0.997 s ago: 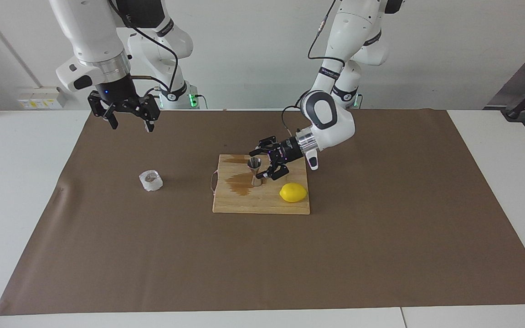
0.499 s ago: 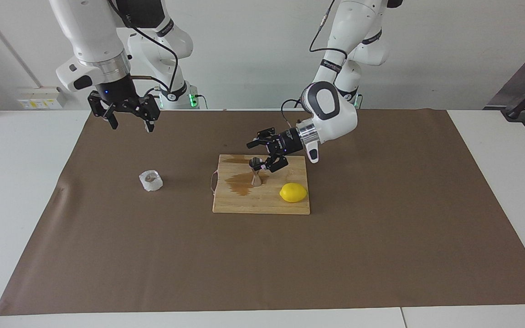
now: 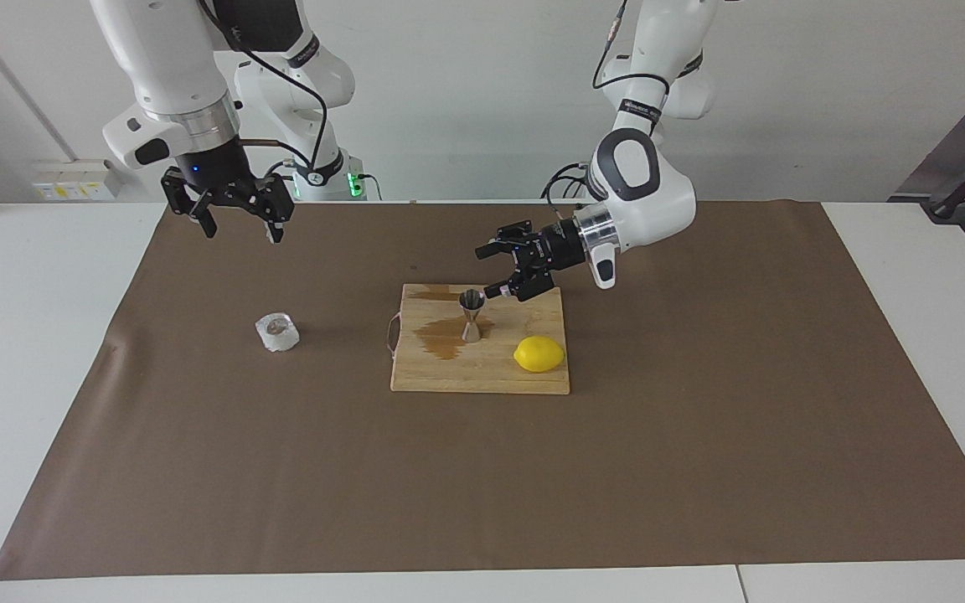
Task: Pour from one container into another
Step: 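Withdraw the left gripper to rest while the right gripper reaches the white cup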
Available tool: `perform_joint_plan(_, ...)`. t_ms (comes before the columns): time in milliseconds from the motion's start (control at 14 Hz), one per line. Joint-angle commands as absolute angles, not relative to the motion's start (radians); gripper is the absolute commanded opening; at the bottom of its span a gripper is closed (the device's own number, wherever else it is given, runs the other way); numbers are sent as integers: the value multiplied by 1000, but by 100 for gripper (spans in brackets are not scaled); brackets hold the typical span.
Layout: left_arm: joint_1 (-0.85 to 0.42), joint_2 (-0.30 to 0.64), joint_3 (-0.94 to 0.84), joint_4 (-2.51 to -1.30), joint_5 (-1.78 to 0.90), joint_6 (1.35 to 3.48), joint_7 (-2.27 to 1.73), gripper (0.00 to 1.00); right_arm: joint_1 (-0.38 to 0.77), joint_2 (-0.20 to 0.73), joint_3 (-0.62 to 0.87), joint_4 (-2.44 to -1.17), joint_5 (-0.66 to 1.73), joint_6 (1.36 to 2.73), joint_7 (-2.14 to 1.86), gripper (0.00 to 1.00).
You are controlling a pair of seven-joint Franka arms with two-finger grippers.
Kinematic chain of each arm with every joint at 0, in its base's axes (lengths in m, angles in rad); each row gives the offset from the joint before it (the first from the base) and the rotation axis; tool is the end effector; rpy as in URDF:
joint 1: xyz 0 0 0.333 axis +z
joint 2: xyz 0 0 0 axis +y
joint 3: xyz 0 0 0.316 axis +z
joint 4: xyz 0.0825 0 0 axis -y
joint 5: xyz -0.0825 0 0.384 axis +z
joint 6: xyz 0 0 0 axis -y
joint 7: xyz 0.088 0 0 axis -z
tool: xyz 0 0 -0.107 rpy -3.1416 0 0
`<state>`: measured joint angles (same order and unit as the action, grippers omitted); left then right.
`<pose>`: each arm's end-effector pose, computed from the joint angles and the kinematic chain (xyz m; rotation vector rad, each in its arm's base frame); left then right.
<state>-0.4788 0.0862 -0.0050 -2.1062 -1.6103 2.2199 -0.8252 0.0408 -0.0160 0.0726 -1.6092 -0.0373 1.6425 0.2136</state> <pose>0.4985 -0.2981 0.4067 1.4975 1.3239 -0.8489 0.5532 0.0596 0.6217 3.1068 -0.1530 0.0853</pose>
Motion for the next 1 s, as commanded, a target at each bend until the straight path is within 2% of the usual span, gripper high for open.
perform_joint_plan(0,-440,83,-6,-2082,-1432,2162,-841,100,26,-18,80,-1603,-9,1623,189,100)
perform_joint_plan(499,-364,80,-5,-2011,-984,2031,-833,100,-17,-21,75,-1611,-9,1612,172,100)
perform_joint_plan(712,-347,81,-5,-1980,-794,1993,-787,100,-14,-90,77,-1750,-6,1661,62,100)
perform_joint_plan(926,-359,94,-9,-1872,-503,1945,-694,100,-26,-162,74,-1943,-6,1822,-217,100)
